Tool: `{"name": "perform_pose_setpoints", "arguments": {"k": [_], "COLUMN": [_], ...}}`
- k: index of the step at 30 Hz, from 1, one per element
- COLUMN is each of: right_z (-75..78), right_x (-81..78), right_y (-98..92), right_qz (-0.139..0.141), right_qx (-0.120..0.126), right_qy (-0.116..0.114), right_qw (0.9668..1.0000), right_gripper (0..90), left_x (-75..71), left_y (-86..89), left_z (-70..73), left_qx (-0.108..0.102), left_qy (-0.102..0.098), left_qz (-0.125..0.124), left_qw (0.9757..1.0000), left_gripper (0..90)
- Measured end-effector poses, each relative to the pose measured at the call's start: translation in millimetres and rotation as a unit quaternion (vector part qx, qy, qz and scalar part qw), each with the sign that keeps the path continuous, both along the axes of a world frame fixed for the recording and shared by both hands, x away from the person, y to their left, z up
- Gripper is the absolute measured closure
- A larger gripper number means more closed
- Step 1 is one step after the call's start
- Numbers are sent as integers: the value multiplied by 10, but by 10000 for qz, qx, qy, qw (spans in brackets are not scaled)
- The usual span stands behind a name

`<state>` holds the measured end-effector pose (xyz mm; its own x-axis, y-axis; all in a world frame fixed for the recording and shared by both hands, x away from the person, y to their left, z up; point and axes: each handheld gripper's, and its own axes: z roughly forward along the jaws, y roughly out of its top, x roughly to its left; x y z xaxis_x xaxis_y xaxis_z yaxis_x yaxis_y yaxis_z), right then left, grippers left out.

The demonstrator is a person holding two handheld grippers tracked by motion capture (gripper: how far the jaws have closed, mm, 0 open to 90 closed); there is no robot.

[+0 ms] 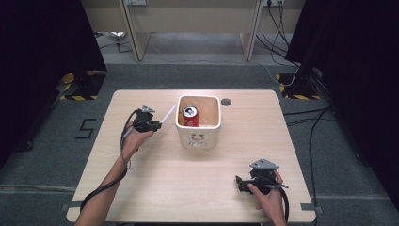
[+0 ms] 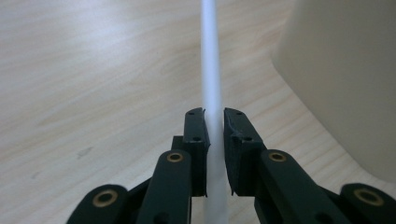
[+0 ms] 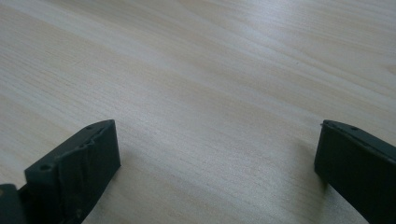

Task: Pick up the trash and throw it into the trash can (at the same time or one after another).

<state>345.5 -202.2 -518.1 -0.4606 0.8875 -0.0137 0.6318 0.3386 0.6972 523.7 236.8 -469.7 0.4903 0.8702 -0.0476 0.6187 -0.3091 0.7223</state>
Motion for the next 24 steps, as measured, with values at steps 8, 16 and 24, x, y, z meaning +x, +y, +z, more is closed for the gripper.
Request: {"name": "perform_pose_setpoints", "arguments": {"k": [8,16,24], "right_z": [0,0,0], "right_x": [0,0,0], "right_y": [0,0,0], "right_qz": [1,0,1], "right_qx": [1,1,1], "right_qy": [-1,-2,-2], "right_qw": [10000,10000,10000], "right_gripper": [4,4,4], "left_x": [-38,-59,-93], "left_y": [76,35,-63], "left_z": [319,639,949], "left_qx": [-257,-342,-349], "left_qy": [-201,-392,-566], "left_qz": [-112,-289,-503], "left_qw": [9994,9982,9965], "left_gripper": [792,792,793]}}
